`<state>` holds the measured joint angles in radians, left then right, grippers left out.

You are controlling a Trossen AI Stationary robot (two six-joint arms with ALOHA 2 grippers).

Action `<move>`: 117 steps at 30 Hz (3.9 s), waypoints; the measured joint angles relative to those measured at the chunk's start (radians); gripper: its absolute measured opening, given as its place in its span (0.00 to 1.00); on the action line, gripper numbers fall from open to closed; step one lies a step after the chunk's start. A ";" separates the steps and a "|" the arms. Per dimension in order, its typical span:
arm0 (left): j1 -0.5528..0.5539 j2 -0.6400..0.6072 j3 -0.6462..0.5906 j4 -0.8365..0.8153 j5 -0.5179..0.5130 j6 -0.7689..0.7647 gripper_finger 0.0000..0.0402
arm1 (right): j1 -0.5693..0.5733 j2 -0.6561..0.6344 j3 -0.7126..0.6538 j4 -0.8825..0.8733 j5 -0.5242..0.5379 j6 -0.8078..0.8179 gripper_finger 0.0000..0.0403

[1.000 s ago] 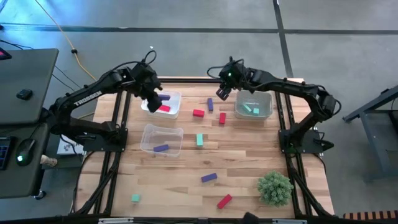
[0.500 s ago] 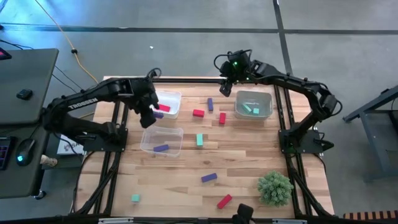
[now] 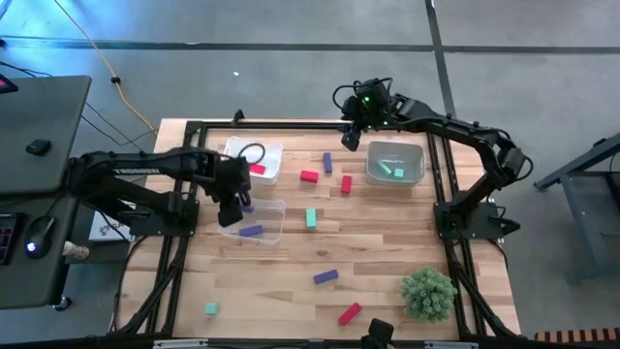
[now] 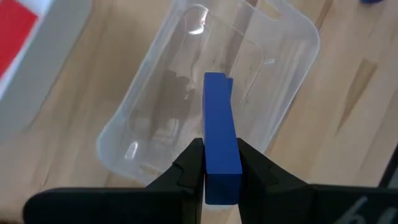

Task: Sort & place blocks by color
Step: Put the purple block into the transparent bin, then put the red block into the white bin

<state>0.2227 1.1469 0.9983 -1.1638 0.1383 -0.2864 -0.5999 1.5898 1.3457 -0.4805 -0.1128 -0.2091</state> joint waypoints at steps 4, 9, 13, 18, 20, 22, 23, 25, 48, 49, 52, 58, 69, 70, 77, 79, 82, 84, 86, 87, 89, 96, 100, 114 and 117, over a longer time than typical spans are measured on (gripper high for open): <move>-0.028 0.000 -0.074 0.087 0.003 -0.017 0.11 | 0.000 0.000 0.000 0.000 0.000 0.000 0.43; -0.043 0.000 -0.171 0.241 0.008 -0.030 0.11 | 0.000 0.000 0.000 0.000 0.000 0.012 0.43; -0.042 0.000 -0.233 0.329 0.015 -0.045 0.11 | 0.000 0.000 0.000 0.000 0.000 0.036 0.43; -0.042 0.000 -0.293 0.410 0.016 -0.054 0.11 | 0.000 0.000 0.000 0.000 0.007 0.037 0.43; -0.042 0.000 -0.315 0.435 0.016 -0.062 0.11 | 0.001 0.000 0.000 0.000 0.006 0.058 0.43; -0.042 0.003 -0.334 0.444 0.014 -0.063 0.11 | 0.001 0.000 0.000 -0.001 0.006 0.085 0.43; -0.042 0.010 -0.346 0.459 0.013 -0.068 0.11 | 0.003 0.000 0.000 -0.001 0.006 0.098 0.43; -0.042 0.014 -0.372 0.475 0.010 -0.082 0.11 | 0.008 0.000 0.000 -0.002 0.006 0.108 0.43; -0.042 0.023 -0.459 0.592 0.007 -0.156 0.26 | 0.154 0.001 0.000 -0.018 0.060 0.168 0.43; -0.042 0.023 -0.459 0.592 0.007 -0.156 0.27 | 0.158 0.001 0.000 -0.019 0.060 0.168 0.43; -0.042 0.023 -0.459 0.592 0.007 -0.156 0.30 | 0.175 0.001 0.000 -0.028 0.061 0.169 0.43; -0.042 0.023 -0.453 0.587 0.008 -0.156 0.33 | 0.200 0.001 0.000 -0.071 0.060 0.169 0.43; -0.042 0.022 -0.307 0.584 0.008 -0.088 0.33 | 0.215 0.001 0.000 -0.084 0.060 0.159 0.43; -0.042 0.022 -0.292 0.582 0.008 -0.076 0.33 | 0.215 0.001 0.000 -0.084 0.059 0.159 0.43; -0.015 0.022 -0.171 0.507 0.001 0.011 0.33 | 0.209 0.001 0.000 -0.084 0.052 0.139 0.43; 0.004 0.022 -0.138 0.505 -0.003 0.027 0.33 | 0.203 0.001 0.000 -0.084 0.051 0.137 0.43; 0.039 0.021 -0.090 0.513 -0.016 0.053 0.33 | 0.193 0.001 0.000 -0.074 0.051 0.126 0.43; 0.064 0.021 -0.067 0.523 -0.039 0.072 0.33 | 0.186 0.001 0.000 -0.061 0.048 0.102 0.43; 0.089 0.021 -0.045 0.539 -0.073 0.081 0.33 | 0.179 0.001 0.000 -0.039 0.033 0.070 0.43; 0.103 0.021 -0.036 0.545 -0.087 0.081 0.33 | 0.178 0.001 0.000 -0.022 0.027 0.049 0.43; 0.130 0.021 -0.024 0.566 -0.107 0.081 0.33 | 0.174 0.001 0.000 0.013 0.024 0.017 0.43; 0.214 0.021 -0.020 0.692 -0.109 0.080 0.33 | 0.174 0.001 0.000 0.108 0.024 0.000 0.44; 0.250 0.021 -0.020 0.737 -0.109 0.078 0.33 | 0.166 0.001 0.000 0.108 0.022 0.026 0.50; 0.331 0.021 -0.020 0.771 -0.109 0.079 0.33 | 0.142 0.096 0.000 0.125 -0.059 0.025 0.56; 0.334 0.021 -0.020 0.771 -0.109 0.080 0.33 | 0.154 0.128 0.000 0.126 -0.068 0.021 0.56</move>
<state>0.5564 1.1683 0.9783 -0.3930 0.0292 -0.2069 -0.4455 1.7176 1.3453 -0.3540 -0.1806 -0.1885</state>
